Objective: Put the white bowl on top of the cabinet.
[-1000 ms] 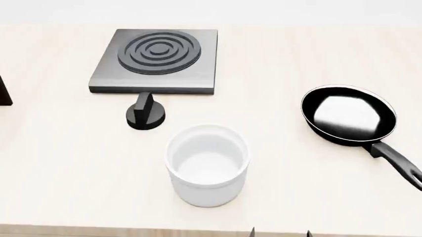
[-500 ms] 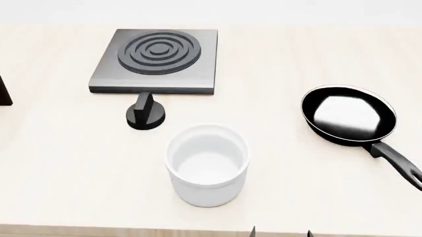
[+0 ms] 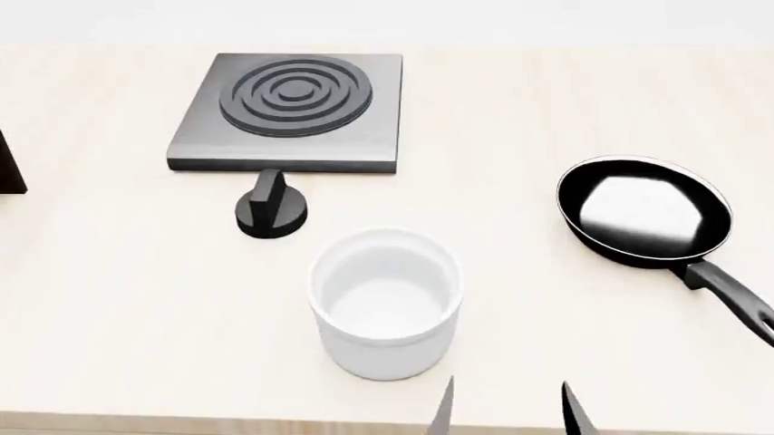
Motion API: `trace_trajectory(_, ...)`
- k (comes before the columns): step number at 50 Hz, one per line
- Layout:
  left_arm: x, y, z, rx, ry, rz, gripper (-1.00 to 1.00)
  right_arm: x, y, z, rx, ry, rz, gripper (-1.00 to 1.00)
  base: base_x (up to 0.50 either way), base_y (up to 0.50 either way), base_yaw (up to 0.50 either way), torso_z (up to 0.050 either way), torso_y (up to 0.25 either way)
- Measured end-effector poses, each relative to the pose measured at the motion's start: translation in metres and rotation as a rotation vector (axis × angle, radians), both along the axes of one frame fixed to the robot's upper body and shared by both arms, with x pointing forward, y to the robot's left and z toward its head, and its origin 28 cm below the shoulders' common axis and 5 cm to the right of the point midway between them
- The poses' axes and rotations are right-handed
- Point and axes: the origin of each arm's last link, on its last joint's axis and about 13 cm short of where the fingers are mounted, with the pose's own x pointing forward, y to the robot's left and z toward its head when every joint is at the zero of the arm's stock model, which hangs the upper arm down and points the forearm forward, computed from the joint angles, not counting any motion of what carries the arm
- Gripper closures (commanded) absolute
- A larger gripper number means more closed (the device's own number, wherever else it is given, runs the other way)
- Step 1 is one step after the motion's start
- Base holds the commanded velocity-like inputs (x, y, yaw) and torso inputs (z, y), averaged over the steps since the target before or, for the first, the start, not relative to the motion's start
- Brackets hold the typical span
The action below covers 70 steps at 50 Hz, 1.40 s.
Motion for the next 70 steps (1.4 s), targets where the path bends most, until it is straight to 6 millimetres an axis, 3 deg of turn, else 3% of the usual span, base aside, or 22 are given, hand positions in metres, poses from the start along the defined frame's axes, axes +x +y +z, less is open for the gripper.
trace_trajectory(12, 0.0, 0.0, -0.002, -0.017, -0.003, 0.01, -1.0, -0.009, 0.009, 0.057, 0.02, -0.156, 0.039, -1.0, 0.11, 0.13, 0.0, 0.0, 0.0)
trace_trajectory(22, 0.001, 0.0, -0.002, -0.02, -0.001, 0.008, -1.0, -0.02, 0.012, 0.08, 0.029, -0.238, 0.054, -1.0, 0.35, 0.4, 0.0, 0.0, 0.0)
trace_trajectory(34, 0.002, 0.0, -0.002, -0.019, 0.001, 0.002, -1.0, -0.024, 0.013, 0.088, 0.043, -0.268, 0.069, -1.0, 0.35, 0.39, 0.0, 0.0, 0.0)
trace_trajectory(70, 0.004, 0.0, -0.003, -0.019, 0.001, -0.009, -1.0, -0.028, 0.011, 0.091, 0.072, -0.297, 0.075, -1.0, 0.0, 0.44, 0.0, 0.0, 0.0)
